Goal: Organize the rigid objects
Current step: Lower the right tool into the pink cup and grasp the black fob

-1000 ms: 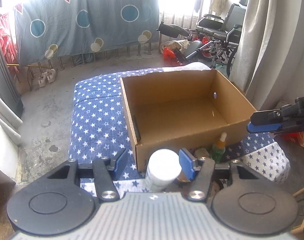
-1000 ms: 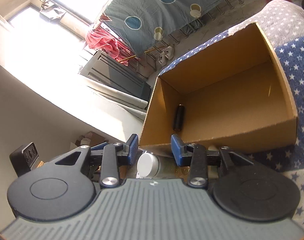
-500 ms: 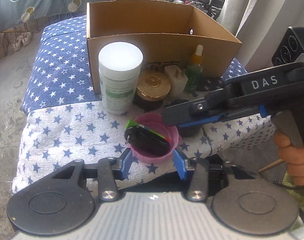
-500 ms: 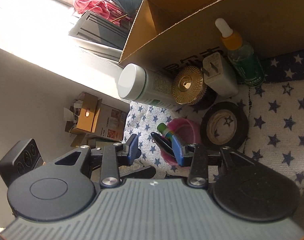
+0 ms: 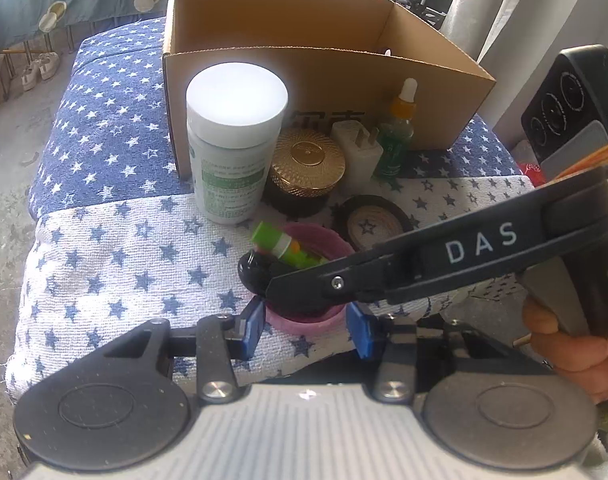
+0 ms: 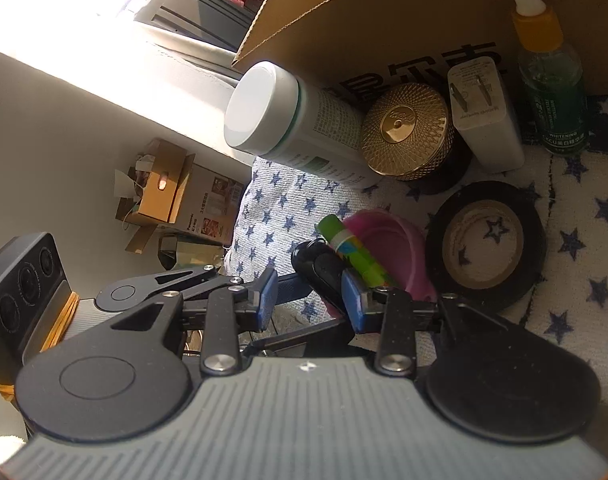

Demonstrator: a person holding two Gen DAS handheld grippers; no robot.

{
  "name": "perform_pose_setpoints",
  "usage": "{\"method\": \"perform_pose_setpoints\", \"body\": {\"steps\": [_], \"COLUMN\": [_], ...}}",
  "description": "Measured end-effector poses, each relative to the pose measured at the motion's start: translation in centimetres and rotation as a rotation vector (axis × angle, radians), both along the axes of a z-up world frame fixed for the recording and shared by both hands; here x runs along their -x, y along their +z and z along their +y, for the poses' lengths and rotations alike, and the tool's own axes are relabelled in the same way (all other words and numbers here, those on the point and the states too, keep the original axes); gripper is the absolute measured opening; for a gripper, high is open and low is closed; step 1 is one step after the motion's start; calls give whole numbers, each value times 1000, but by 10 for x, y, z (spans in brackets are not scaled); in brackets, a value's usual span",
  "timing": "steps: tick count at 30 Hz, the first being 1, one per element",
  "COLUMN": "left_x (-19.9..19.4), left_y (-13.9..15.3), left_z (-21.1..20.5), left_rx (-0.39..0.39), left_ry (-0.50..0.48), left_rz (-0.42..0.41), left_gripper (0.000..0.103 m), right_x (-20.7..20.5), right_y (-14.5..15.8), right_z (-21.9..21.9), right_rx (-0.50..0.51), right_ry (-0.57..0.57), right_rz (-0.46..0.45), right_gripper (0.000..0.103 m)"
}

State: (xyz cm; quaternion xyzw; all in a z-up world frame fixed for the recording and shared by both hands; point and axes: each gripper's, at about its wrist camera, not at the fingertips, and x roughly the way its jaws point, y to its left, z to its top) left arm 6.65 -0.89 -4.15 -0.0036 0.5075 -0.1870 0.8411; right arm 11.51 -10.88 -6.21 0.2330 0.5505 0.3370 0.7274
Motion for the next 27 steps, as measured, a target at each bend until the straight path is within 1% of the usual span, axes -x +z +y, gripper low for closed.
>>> {"method": "perform_pose_setpoints", "body": {"steps": [6, 8, 15, 22, 26, 27], "left_x": [-1, -2, -6, -14, -16, -16], "left_y": [-2, -2, -1, -6, -9, -8], "left_z": [1, 1, 4, 3, 3, 4], "left_rx": [7, 9, 6, -10, -10, -10], "left_ry": [14, 17, 41, 55, 61, 63], "left_rz": [-1, -3, -19, -41, -52, -58], "left_gripper": [44, 44, 44, 44, 44, 44], "right_x": [-4, -5, -2, -6, -9, -9], "right_y": [-3, -3, -2, -12, -16, -17], "right_z": [4, 3, 1, -10, -11, -11], "right_rx": [14, 18, 58, -4, -17, -22], "right_ry": [-1, -9, -59, -115, -144, -147], "right_rz": [-9, -7, -25, 31, 43, 44], "right_gripper": [26, 25, 28, 28, 32, 34]}}
